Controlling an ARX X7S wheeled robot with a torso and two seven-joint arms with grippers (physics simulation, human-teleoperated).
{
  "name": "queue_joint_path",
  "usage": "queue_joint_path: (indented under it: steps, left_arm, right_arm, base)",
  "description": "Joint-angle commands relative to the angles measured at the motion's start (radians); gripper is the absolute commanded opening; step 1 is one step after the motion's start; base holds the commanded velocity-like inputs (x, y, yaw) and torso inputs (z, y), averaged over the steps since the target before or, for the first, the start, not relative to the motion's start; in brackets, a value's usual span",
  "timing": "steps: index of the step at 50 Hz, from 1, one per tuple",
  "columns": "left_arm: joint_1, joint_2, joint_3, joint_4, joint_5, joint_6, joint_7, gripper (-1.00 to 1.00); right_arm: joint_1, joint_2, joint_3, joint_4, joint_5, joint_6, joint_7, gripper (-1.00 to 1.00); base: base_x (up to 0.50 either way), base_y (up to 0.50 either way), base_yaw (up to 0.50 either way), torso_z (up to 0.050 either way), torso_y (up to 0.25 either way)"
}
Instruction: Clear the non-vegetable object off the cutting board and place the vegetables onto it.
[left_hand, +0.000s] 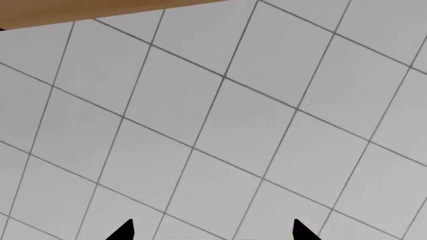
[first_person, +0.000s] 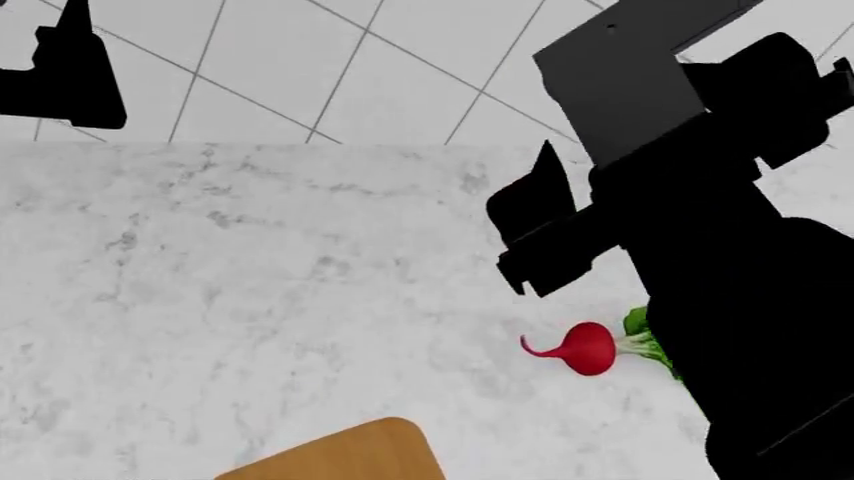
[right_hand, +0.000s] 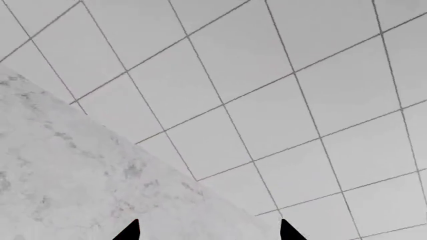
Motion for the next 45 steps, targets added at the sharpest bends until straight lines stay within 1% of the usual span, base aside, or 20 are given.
queue_joint_path:
  steps: [1,2,3,5,7,10,15,20,24,29,30,45]
  left_arm:
    - [0.017,0.007,-0.014,0.027,0.005,-0.002,0.047,1.00]
    - [0.016,0.006,-0.013,0.026,0.005,-0.002,0.047,1.00]
    - [0.015,0.006,-0.013,0.024,0.005,0.000,0.047,1.00]
    - [0.014,0.006,-0.013,0.023,0.005,0.000,0.047,1.00]
    - [0.013,0.006,-0.010,0.025,0.004,-0.002,0.046,1.00]
    - [0.014,0.005,-0.008,0.025,0.004,0.002,0.046,1.00]
    - [0.019,0.002,-0.003,0.023,0.005,0.009,0.046,1.00]
    - [0.017,0.000,0.000,0.023,0.005,0.010,0.045,1.00]
    - [0.021,-0.002,0.005,0.019,0.006,0.019,0.046,1.00]
    - [0.031,-0.004,0.009,0.025,0.004,0.021,0.045,1.00]
    - [0.040,-0.005,0.014,0.028,0.005,0.027,0.045,1.00]
    - [0.044,-0.009,0.027,0.011,0.011,0.046,0.041,1.00]
  right_arm:
    - [0.140,0.104,-0.137,0.004,0.543,-0.003,0.248,1.00]
    - [0.169,0.119,-0.169,0.011,0.631,-0.003,0.301,1.00]
    - [0.188,0.124,-0.163,0.027,0.732,-0.004,0.362,1.00]
    - [0.237,0.140,-0.199,0.041,0.858,-0.006,0.435,1.00]
    - [0.270,0.156,-0.224,0.048,0.941,-0.011,0.477,1.00]
    - [0.312,0.172,-0.256,0.042,1.031,-0.022,0.495,1.00]
    - [0.381,0.193,-0.299,0.009,1.155,-0.027,0.474,1.00]
    - [0.420,0.200,-0.342,0.009,1.223,-0.039,0.479,1.00]
    - [0.434,0.208,-0.344,-0.003,1.304,-0.078,0.461,1.00]
    - [0.465,0.231,-0.380,0.014,1.401,-0.105,0.467,1.00]
    - [0.482,0.227,-0.384,0.001,1.377,-0.065,0.457,1.00]
    - [0.528,0.242,-0.443,0.018,1.495,-0.081,0.399,1.00]
  base:
    - [0.00,0.00,0.00,0.000,0.000]
    - [0.00,0.00,0.00,0.000,0.000]
    - [0.00,0.00,0.00,0.000,0.000]
    - [0.00,0.00,0.00,0.000,0.000]
    - [0.00,0.00,0.00,0.000,0.000]
    - [0.00,0.00,0.00,0.000,0.000]
    - [0.00,0.00,0.00,0.000,0.000]
    - [0.00,0.00,0.00,0.000,0.000]
    - [0.00,0.00,0.00,0.000,0.000]
    - [0.00,0.00,0.00,0.000,0.000]
    - [0.00,0.00,0.00,0.000,0.000]
    - [0.00,0.00,0.00,0.000,0.000]
